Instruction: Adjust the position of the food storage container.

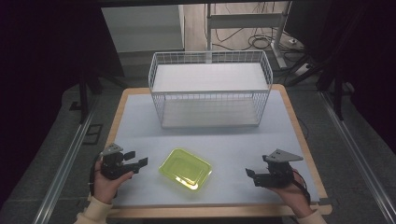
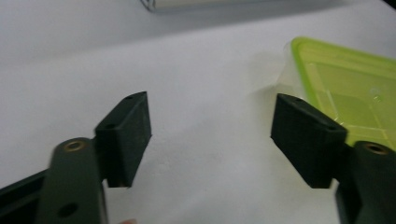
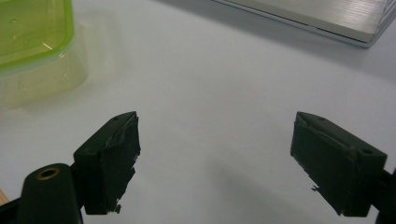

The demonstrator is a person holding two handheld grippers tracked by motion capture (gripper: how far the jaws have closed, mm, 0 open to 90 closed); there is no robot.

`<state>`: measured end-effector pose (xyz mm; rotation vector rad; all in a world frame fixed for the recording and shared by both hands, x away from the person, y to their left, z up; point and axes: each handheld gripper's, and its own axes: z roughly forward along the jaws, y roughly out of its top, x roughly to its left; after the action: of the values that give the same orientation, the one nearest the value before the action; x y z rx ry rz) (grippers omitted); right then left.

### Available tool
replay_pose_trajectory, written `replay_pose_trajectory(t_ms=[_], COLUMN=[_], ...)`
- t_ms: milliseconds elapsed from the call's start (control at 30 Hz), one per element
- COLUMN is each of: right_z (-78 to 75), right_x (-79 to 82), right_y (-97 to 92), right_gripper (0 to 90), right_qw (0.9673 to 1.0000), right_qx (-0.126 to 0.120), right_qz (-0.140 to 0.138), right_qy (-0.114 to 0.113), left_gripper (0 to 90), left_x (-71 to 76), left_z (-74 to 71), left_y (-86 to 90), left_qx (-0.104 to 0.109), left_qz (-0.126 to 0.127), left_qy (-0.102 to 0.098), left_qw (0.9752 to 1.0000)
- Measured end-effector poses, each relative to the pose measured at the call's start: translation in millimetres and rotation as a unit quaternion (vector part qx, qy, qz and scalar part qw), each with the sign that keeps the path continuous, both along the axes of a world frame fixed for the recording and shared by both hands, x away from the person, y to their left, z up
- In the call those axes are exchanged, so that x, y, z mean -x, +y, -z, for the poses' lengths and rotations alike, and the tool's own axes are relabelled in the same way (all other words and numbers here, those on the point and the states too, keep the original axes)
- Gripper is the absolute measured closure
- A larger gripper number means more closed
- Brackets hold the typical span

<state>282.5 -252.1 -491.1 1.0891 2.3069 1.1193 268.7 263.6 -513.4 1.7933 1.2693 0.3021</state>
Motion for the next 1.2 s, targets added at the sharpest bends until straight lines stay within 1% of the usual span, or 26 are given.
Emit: replay_pose_trajectory(t_ms=[33, 67, 133, 200, 233, 267, 300, 367, 400, 433, 467, 500, 633, 667, 700, 733, 767, 833, 867, 967, 1000, 1033, 1067, 1100, 1167, 1200], right_z=[0.3, 0.3, 1.1, 1.5, 1.5, 1.6, 1.7, 1.8, 2.2, 2.2, 2.1, 2.6, 3.6, 3.6, 3.9, 3.9, 3.8, 3.4, 3.2, 3.8, 4.3, 4.3, 4.9, 4.9, 4.9, 4.5], right_x=[-0.3, -0.3, -1.8, -2.3, -2.3, -2.3, -2.3, -2.4, -2.7, -2.7, -2.7, -3.1, -4.6, -4.6, -4.5, -4.5, -4.1, -3.6, -3.6, -3.9, -4.2, -4.2, -4.7, -4.7, -4.4, -3.9], right_y=[-0.3, -0.3, -1.4, -2.0, -2.0, -2.6, -2.7, -3.0, -3.3, -3.3, -3.5, -3.8, -4.9, -4.9, -5.2, -5.2, -5.1, -4.7, -4.7, -4.8, -5.2, -5.2, -5.6, -5.6, -5.1, -4.4], right_gripper=[15.8, 15.8, 15.8, 15.8, 15.8, 15.8, 15.8, 15.9, 15.8, 15.8, 15.8, 15.8, 15.8, 15.8, 15.8, 15.8, 15.8, 15.8, 15.8, 15.8, 15.8, 15.8, 15.8, 15.8, 15.8, 15.8], right_qw=[1.0, 1.0, 1.0, 1.0, 1.0, 1.0, 1.0, 1.0, 1.0, 1.0, 1.0, 1.0, 0.9999, 0.9999, 0.9999, 0.9999, 0.9999, 0.9999, 0.9999, 0.9999, 0.9999, 0.9999, 0.9999, 0.9999, 0.9999, 0.9999], right_qx=[0.0, 0.0, -0.002, -0.002, -0.002, -0.002, -0.002, -0.001, -0.001, -0.001, -0.001, -0.001, -0.002, -0.002, -0.002, -0.002, -0.001, -0.002, -0.001, -0.001, 0.0, 0.0, 0.001, 0.001, 0.001, 0.002], right_qz=[0.001, 0.001, 0.004, 0.006, 0.006, 0.007, 0.008, 0.008, 0.008, 0.008, 0.008, 0.008, 0.01, 0.01, 0.012, 0.012, 0.012, 0.012, 0.011, 0.01, 0.01, 0.01, 0.011, 0.011, 0.01, 0.009], right_qy=[0.0, 0.0, 0.001, 0.003, 0.003, 0.003, 0.003, 0.003, 0.003, 0.003, 0.004, 0.004, 0.006, 0.006, 0.007, 0.007, 0.006, 0.006, 0.005, 0.006, 0.007, 0.007, 0.007, 0.007, 0.008, 0.008], left_gripper=[42.2, 49.5, 69.8, 82.3, 87.5, 89.6, 89.8, 89.9, 90.0, 90.0, 90.0, 90.0, 89.9, 89.9, 89.9, 89.8, 89.8, 89.9, 89.8, 89.8, 89.8, 89.8, 89.8, 89.8, 89.8, 89.8], left_x=[2.0, 2.0, 5.2, 7.3, 7.3, 10.1, 11.2, 12.5, 15.3, 15.3, 16.6, 18.2, 22.1, 22.1, 24.8, 24.8, 26.3, 28.2, 28.2, 34.5, 34.5, 36.3, 40.0, 40.0, 43.3, 44.1], left_z=[-4.8, -4.8, -13.2, -18.4, -18.4, -22.7, -24.4, -26.1, -29.6, -29.6, -31.3, -32.8, -31.3, -31.3, -30.4, -30.4, -29.5, -28.3, -28.3, -24.6, -24.6, -23.6, -22.1, -22.1, -18.4, -17.1], left_y=[3.1, 3.1, 4.6, 2.5, 2.5, -1.8, -4.1, -7.0, -13.3, -13.3, -16.7, -24.0, -39.5, -39.5, -46.3, -46.3, -50.7, -55.7, -55.7, -67.2, -67.2, -70.9, -78.6, -78.6, -89.6, -92.9], left_qx=[0.011, 0.011, 0.021, 0.018, 0.018, 0.006, 0.002, 0.0, -0.004, -0.004, -0.007, -0.009, -0.014, -0.014, -0.01, -0.01, 0.007, 0.005, 0.005, -0.002, -0.002, -0.005, -0.015, -0.015, -0.028, -0.031], left_qz=[0.01, 0.01, 0.023, 0.036, 0.036, 0.048, 0.057, 0.064, 0.076, 0.076, 0.085, 0.1, 0.13, 0.13, 0.146, 0.146, 0.162, 0.169, 0.169, 0.191, 0.191, 0.197, 0.208, 0.208, 0.227, 0.23], left_qy=[-0.002, -0.002, -0.002, -0.004, -0.004, -0.009, -0.012, -0.014, -0.018, -0.018, -0.02, -0.022, -0.016, -0.016, -0.013, -0.013, -0.007, -0.006, -0.006, -0.001, -0.001, 0.001, 0.003, 0.003, 0.007, 0.01], left_qw=[0.9999, 0.9999, 0.9995, 0.9992, 0.9992, 0.9988, 0.9983, 0.9979, 0.9969, 0.9969, 0.9962, 0.9947, 0.9912, 0.9912, 0.9891, 0.9891, 0.9867, 0.9857, 0.9857, 0.9816, 0.9816, 0.9804, 0.9781, 0.9781, 0.9736, 0.9727])
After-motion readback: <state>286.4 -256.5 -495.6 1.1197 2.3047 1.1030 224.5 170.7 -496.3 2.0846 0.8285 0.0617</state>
